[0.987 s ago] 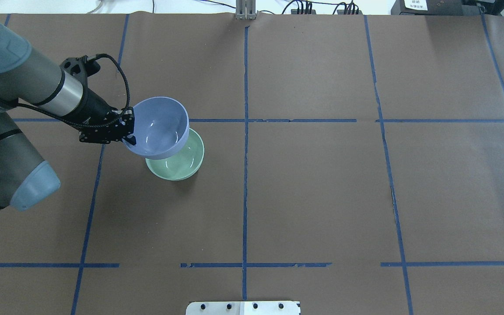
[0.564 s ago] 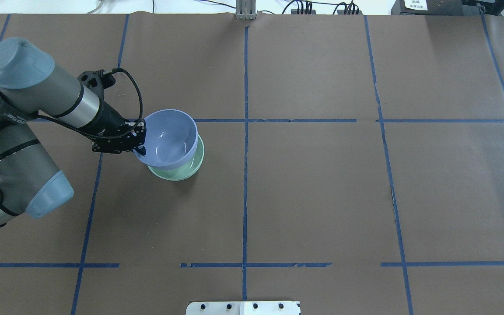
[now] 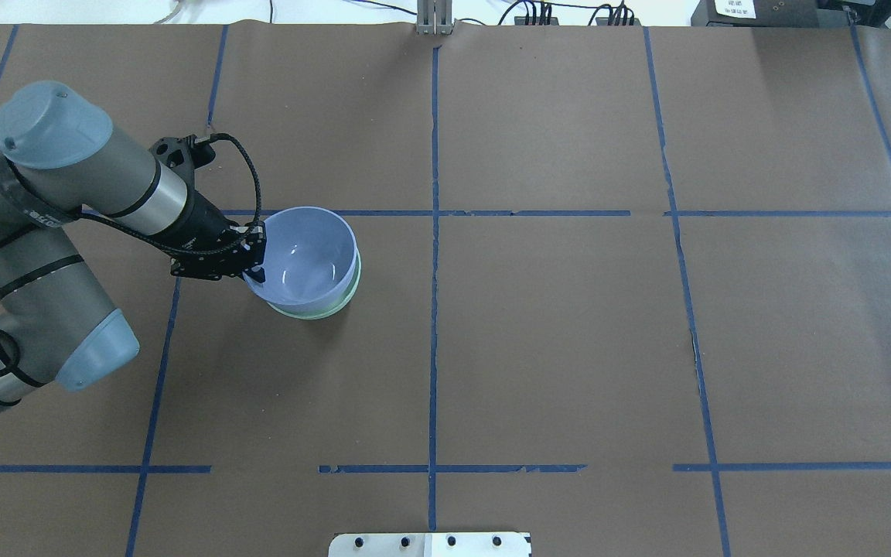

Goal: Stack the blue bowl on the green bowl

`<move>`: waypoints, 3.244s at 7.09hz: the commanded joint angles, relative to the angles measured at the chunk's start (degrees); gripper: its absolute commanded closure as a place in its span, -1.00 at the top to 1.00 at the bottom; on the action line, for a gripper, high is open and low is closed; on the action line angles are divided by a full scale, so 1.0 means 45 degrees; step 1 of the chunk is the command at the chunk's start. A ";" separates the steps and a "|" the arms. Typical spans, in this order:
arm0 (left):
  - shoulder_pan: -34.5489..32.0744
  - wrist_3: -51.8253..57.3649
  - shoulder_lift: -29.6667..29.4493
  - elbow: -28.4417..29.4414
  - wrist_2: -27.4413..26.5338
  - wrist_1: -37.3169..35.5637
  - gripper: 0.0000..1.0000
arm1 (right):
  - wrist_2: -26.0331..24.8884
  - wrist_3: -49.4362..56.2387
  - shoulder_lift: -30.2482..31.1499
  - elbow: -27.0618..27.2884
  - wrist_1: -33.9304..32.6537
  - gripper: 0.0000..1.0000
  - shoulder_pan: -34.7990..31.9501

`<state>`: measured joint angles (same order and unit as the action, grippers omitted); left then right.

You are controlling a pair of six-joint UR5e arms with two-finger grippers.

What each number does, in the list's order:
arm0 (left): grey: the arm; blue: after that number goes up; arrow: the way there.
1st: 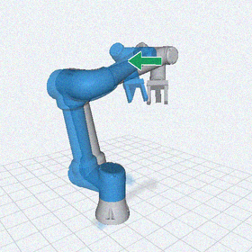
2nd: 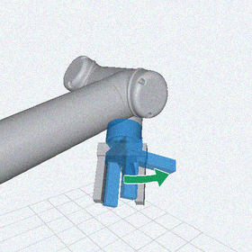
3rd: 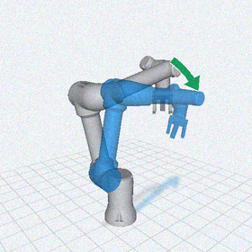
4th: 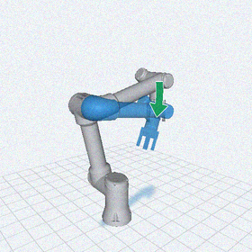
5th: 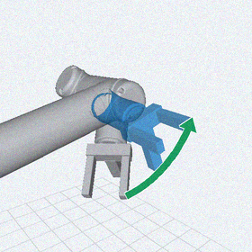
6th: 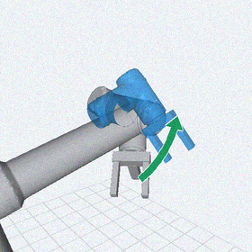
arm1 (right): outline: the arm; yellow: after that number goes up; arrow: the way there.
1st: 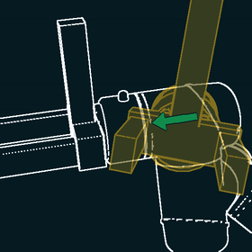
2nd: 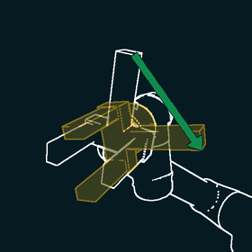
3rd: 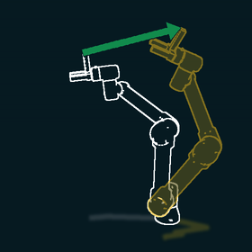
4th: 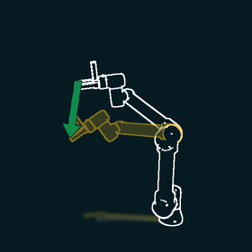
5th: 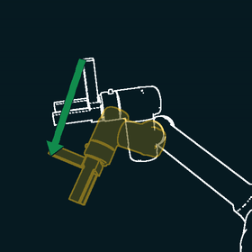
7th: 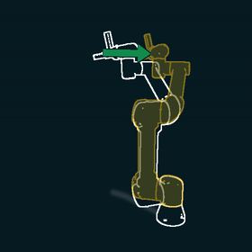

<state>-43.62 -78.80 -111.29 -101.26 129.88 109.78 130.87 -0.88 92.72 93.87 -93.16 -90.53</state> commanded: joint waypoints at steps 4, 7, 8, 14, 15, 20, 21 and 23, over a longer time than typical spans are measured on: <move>-0.0731 0.0127 0.0179 -0.0445 -0.0054 0.0567 1.00 | 0.0000 0.0000 0.0000 0.0000 0.0000 1.00 0.0000; -0.2951 0.4845 0.0258 -0.1071 -0.0054 -0.0947 1.00 | 0.0000 0.0000 0.0000 0.0000 0.0000 1.00 -0.0019; -0.4336 0.8083 0.0548 -0.1111 -0.0054 -0.1924 1.00 | 0.0000 0.0000 0.0000 0.0000 0.0000 1.00 -0.0019; -0.7644 1.4188 0.5073 -0.0506 -0.0386 -0.1778 1.00 | 0.0000 0.0000 0.0000 0.0000 0.0000 1.00 -0.0019; -0.8462 1.5447 0.5527 -0.0390 -0.0386 -0.1990 1.00 | 0.0000 0.0000 0.0000 0.0000 0.0000 1.00 0.0000; -1.0577 1.8408 0.5961 0.1465 0.0649 -0.3239 1.00 | 0.0000 0.0000 0.0000 0.0000 0.0000 1.00 0.0000; -1.0619 1.8409 0.6038 0.1467 0.0649 -0.3552 1.00 | 0.0000 0.0000 0.0000 0.0000 0.0000 1.00 -0.0019; -1.0658 1.8370 0.5883 0.1272 0.1271 -0.4820 1.00 | 0.0000 0.0000 0.0000 0.0000 0.0000 1.00 0.0000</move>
<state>-91.38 3.86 -84.58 -95.13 134.01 91.13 130.87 -0.88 92.72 93.87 -93.16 -90.55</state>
